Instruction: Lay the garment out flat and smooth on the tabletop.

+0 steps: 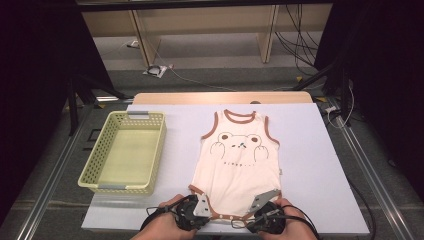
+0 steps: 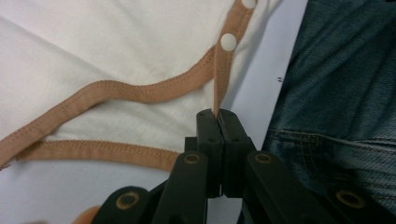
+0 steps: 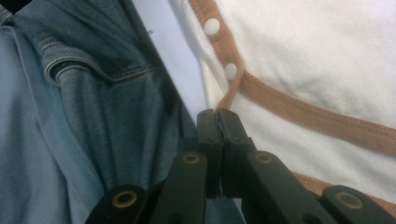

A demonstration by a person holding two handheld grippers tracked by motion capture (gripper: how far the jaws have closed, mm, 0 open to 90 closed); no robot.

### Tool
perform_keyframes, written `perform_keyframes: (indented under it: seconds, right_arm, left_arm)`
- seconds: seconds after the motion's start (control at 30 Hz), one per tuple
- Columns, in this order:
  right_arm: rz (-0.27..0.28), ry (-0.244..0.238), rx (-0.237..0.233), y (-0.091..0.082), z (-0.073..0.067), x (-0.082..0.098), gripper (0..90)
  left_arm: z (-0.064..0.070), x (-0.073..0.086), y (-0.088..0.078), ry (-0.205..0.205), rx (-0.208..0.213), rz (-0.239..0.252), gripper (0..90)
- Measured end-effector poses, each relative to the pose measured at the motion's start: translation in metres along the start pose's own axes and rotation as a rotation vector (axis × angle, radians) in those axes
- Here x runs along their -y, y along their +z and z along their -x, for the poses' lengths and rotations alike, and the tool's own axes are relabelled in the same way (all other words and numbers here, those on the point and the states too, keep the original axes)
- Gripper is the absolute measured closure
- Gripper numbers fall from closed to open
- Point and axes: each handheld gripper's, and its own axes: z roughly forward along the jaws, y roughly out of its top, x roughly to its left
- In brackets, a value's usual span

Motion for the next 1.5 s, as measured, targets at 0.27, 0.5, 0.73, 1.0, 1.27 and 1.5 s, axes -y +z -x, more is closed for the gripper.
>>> perform_keyframes:
  seconds: [0.27, 0.5, 0.73, 1.0, 1.27, 1.5]
  right_arm:
    - [-0.003, 0.008, -0.045, -0.001, -0.002, 0.001, 81.4]
    - [0.093, 0.074, 0.024, -0.027, 0.018, 0.007, 73.3]
    - [0.085, 0.214, 0.248, -0.043, 0.062, 0.028, 65.9]
    - [0.097, 0.277, 0.320, -0.040, 0.083, 0.035, 62.7]
    - [0.105, 0.354, 0.296, -0.034, 0.094, 0.035, 77.6]
    - [0.116, 0.390, 0.259, -0.034, 0.095, 0.035, 86.9]
  left_arm:
    - [-0.005, 0.000, -0.011, -0.029, 0.021, 0.073, 73.8]
    - [-0.042, 0.013, -0.021, -0.120, -0.141, 0.135, 50.0]
    - [-0.063, 0.029, -0.009, -0.191, -0.142, 0.070, 48.9]
    - [-0.077, 0.028, -0.002, -0.197, -0.179, 0.067, 47.4]
    - [-0.082, 0.024, 0.000, -0.236, -0.141, 0.075, 56.8]
    - [-0.083, 0.022, 0.002, -0.313, -0.134, 0.107, 81.7]
